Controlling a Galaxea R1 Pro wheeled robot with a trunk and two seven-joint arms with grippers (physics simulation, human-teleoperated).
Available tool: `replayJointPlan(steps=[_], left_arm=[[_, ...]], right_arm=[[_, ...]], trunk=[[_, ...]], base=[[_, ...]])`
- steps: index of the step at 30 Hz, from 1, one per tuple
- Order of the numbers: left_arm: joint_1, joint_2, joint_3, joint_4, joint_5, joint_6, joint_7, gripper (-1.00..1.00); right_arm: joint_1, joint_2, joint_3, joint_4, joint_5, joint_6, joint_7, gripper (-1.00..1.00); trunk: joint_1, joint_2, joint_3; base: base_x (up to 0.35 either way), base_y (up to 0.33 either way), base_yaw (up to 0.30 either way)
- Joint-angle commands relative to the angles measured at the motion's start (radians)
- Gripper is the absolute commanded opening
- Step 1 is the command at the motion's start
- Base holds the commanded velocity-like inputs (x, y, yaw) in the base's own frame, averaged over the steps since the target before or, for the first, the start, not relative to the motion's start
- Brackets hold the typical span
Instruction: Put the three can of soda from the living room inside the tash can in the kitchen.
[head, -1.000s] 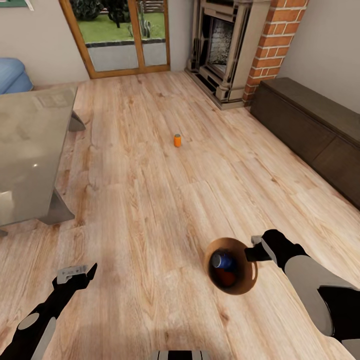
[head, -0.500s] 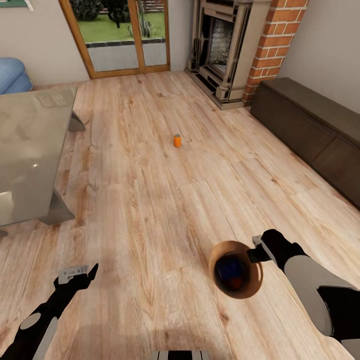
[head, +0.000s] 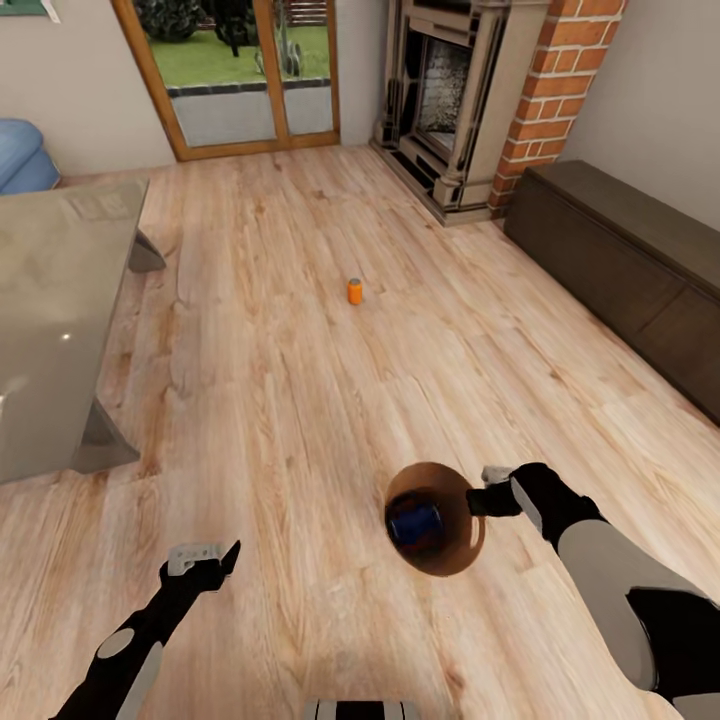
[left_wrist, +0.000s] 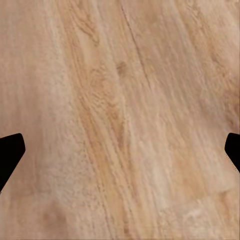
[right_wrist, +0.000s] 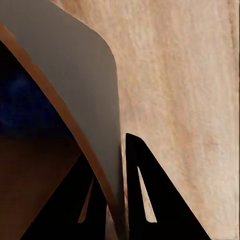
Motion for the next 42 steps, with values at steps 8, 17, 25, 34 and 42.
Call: replayJointPlan(steps=[8, 17, 25, 34, 42], left_arm=[[0.0, 0.0, -0.001, 0.0, -0.001, 0.0, 0.0, 1.0], [0.0, -0.001, -0.001, 0.001, -0.001, 0.0, 0.001, 1.0], [0.0, -0.001, -0.001, 0.001, -0.002, 0.0, 0.001, 1.0], [0.0, -0.001, -0.001, 0.001, -0.002, -0.001, 0.003, 1.0], [0.0, -0.001, -0.002, 0.046, 0.0, -0.002, 0.003, 1.0]], right_arm=[[0.0, -0.001, 0.009, 0.0, 0.048, -0.008, -0.002, -1.0], [0.001, 0.0, 0.01, -0.012, 0.048, -0.004, -0.002, -1.0], [0.001, 0.0, 0.009, -0.012, 0.047, 0.001, -0.002, -1.0], [0.001, 0.001, 0.01, -0.012, 0.046, 0.003, -0.002, -1.0], [0.001, 0.0, 0.008, -0.012, 0.047, 0.004, -0.002, -1.0]], trunk=[[0.0, 0.0, 0.0], [0.0, 0.0, 0.0], [0.0, 0.0, 0.0], [0.0, 0.0, 0.0], [0.0, 0.0, 0.0]], base=[[0.319, 0.0, 0.0], [0.328, 0.0, 0.0], [0.328, 0.0, 0.0], [0.328, 0.0, 0.0], [0.328, 0.0, 0.0]])
